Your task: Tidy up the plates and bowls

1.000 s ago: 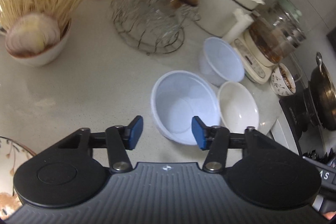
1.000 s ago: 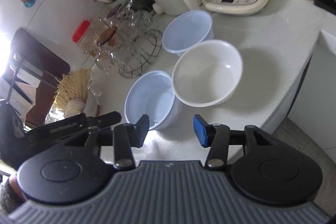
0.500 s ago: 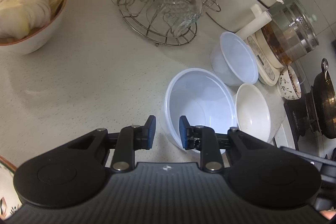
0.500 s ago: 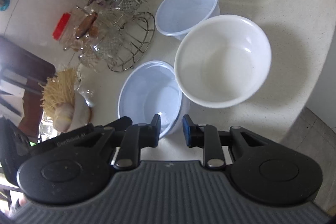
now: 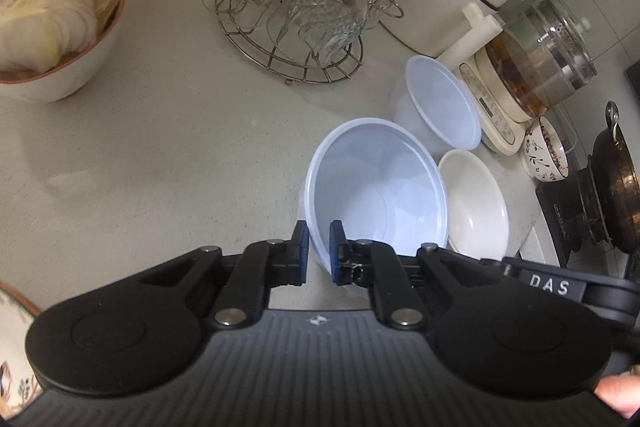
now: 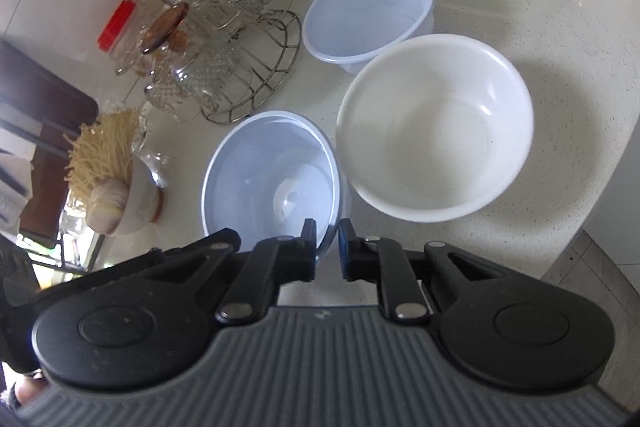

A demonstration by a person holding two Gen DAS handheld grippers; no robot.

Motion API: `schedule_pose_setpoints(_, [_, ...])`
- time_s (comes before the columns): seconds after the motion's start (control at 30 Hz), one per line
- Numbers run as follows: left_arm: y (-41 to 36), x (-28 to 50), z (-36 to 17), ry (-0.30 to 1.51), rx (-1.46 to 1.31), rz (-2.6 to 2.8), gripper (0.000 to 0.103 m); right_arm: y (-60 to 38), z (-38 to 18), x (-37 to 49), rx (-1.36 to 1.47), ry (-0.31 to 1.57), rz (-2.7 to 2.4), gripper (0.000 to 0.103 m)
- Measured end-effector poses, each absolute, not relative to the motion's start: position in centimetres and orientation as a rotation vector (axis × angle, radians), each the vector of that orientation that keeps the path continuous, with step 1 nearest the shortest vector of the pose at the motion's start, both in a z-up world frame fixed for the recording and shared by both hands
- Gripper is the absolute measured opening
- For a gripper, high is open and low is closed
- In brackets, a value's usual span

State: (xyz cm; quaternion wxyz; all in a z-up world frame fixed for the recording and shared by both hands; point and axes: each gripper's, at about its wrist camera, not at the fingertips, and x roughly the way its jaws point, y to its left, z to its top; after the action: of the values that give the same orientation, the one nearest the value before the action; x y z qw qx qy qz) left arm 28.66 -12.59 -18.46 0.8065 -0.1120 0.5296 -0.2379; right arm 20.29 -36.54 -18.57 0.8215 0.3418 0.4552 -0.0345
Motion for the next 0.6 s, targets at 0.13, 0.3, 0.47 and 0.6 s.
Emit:
schedule_pose_setpoints(0.13, [-11.5,27.2,-17.9,1.124,-0.261,-0.478,0.012,-35.9,-18.3,20.0,0.696,0.981,-0.036,0.014])
schedule_pose_setpoints(0.3, [-9.7,25.4,-17.4,1.12,-0.278,-0.439,0.012,-34.8,-18.1,19.8,0.666,1.003,0.025,0.014])
schedule_pose_setpoints(0.47, [-8.0,23.9,-17.4,1.127,-0.275,-0.406,0.012,-33.5,-18.5,19.9,0.629,1.045,0.073,0.014])
schedule_pose_setpoints(0.6, [-7.4,23.2,-17.7,1.137,-0.27,-0.388,0.012,-32.6,-18.9,20.2,0.611,1.078,0.087,0.014])
